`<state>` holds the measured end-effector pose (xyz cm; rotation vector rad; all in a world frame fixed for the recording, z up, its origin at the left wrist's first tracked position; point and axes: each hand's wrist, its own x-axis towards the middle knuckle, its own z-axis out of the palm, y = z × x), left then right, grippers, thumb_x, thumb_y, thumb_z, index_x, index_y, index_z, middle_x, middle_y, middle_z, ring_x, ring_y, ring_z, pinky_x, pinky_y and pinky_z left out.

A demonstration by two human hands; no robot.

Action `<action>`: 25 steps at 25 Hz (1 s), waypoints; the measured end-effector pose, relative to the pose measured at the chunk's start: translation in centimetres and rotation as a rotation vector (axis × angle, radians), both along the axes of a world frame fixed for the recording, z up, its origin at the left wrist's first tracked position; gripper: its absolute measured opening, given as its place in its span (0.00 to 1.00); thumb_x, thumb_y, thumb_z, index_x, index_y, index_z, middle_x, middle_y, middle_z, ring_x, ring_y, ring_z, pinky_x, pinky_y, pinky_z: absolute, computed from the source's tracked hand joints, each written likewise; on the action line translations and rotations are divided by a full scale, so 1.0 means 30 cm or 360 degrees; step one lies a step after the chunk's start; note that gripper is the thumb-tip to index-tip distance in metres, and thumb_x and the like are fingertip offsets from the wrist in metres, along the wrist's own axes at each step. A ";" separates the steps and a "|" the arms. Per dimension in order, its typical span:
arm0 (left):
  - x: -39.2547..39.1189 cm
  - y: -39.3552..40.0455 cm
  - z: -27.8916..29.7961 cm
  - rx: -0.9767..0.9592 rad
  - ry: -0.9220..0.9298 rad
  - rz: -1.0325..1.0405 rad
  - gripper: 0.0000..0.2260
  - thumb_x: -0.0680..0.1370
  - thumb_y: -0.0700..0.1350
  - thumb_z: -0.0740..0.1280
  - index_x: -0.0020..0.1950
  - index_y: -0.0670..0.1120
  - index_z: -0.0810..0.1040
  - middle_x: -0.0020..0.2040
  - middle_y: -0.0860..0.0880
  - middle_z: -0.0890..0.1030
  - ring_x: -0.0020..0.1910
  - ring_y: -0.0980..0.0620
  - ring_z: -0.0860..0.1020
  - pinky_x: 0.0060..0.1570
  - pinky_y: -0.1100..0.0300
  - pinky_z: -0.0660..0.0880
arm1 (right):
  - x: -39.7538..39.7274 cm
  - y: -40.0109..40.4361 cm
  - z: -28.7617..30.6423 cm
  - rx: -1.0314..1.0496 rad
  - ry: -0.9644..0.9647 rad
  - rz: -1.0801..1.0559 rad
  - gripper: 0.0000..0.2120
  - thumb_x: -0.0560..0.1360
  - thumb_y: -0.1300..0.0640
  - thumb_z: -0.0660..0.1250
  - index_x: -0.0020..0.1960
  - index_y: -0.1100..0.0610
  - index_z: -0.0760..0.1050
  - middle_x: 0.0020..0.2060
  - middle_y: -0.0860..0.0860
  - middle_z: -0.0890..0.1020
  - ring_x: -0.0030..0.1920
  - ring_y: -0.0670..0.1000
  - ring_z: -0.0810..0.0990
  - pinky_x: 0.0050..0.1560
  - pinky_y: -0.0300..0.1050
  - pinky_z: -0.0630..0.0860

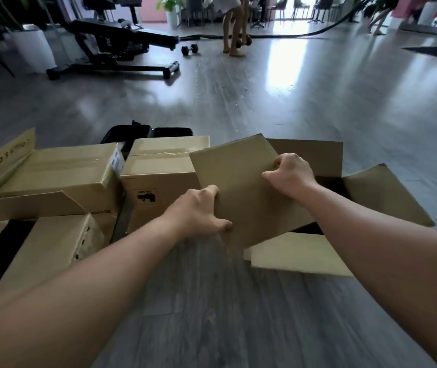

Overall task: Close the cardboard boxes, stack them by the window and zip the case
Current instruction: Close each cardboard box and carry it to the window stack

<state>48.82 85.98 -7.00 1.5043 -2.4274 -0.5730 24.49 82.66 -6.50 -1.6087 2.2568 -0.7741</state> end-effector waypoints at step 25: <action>-0.317 -0.019 -0.323 0.0166 -0.0214 -0.0090 0.22 0.71 0.52 0.74 0.55 0.47 0.66 0.53 0.45 0.74 0.51 0.41 0.78 0.47 0.48 0.76 | -0.083 0.101 -0.352 0.0811 0.0607 0.1006 0.58 0.63 0.34 0.74 0.81 0.48 0.44 0.81 0.58 0.42 0.79 0.66 0.38 0.72 0.76 0.40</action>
